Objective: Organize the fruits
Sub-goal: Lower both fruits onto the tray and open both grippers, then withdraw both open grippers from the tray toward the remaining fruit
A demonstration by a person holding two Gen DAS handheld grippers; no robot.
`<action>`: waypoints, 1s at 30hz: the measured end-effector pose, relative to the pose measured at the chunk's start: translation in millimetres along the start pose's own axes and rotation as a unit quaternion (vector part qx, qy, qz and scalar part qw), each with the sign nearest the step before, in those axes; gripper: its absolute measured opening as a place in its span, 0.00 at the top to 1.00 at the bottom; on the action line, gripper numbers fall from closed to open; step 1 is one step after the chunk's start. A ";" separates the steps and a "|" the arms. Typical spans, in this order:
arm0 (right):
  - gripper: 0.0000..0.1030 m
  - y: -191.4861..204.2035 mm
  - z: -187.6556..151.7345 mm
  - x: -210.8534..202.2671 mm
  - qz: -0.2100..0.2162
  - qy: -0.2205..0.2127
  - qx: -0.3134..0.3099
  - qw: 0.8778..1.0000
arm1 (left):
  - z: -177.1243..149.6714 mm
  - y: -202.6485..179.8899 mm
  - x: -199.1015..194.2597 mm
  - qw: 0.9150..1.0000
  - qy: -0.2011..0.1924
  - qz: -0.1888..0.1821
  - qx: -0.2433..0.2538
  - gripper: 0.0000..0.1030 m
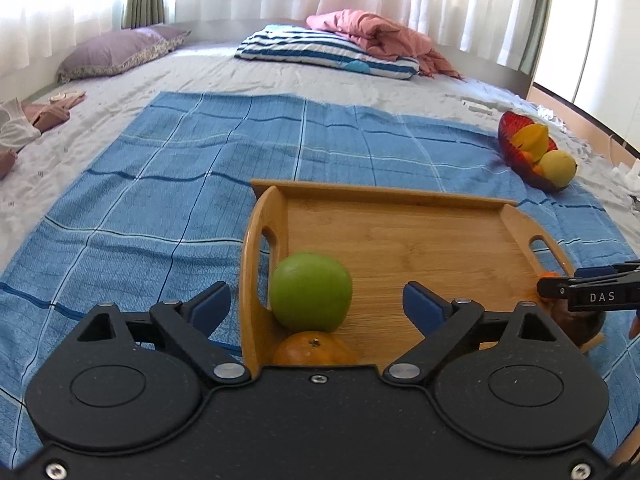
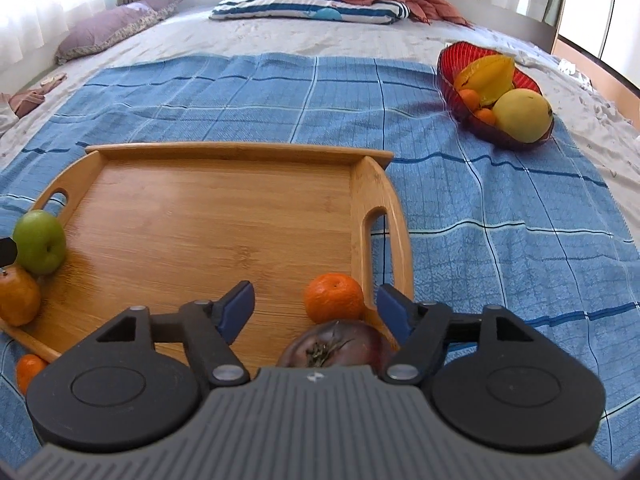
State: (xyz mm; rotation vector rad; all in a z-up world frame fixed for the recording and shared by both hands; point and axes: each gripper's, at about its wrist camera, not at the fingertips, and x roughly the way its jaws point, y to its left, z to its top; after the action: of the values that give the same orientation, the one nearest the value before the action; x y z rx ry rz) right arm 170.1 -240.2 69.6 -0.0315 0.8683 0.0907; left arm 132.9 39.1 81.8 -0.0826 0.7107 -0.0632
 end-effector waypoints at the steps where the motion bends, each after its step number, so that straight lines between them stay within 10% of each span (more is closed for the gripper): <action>1: 0.19 0.6 -1.1 -3.0 0.001 -0.005 -0.001 1.000 | -0.3 -1.0 -2.7 1.000 -0.003 -0.001 0.001 0.08; 30: 0.14 20.7 -61.5 -71.3 0.010 -0.134 -0.010 0.991 | -51.7 -23.3 -68.4 0.995 -0.062 -0.072 0.034 0.00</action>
State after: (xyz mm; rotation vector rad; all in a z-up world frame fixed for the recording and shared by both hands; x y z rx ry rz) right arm 75.7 -228.3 84.5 -0.0276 0.6000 0.1201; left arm 46.7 19.0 89.4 -0.0713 0.5777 -0.2195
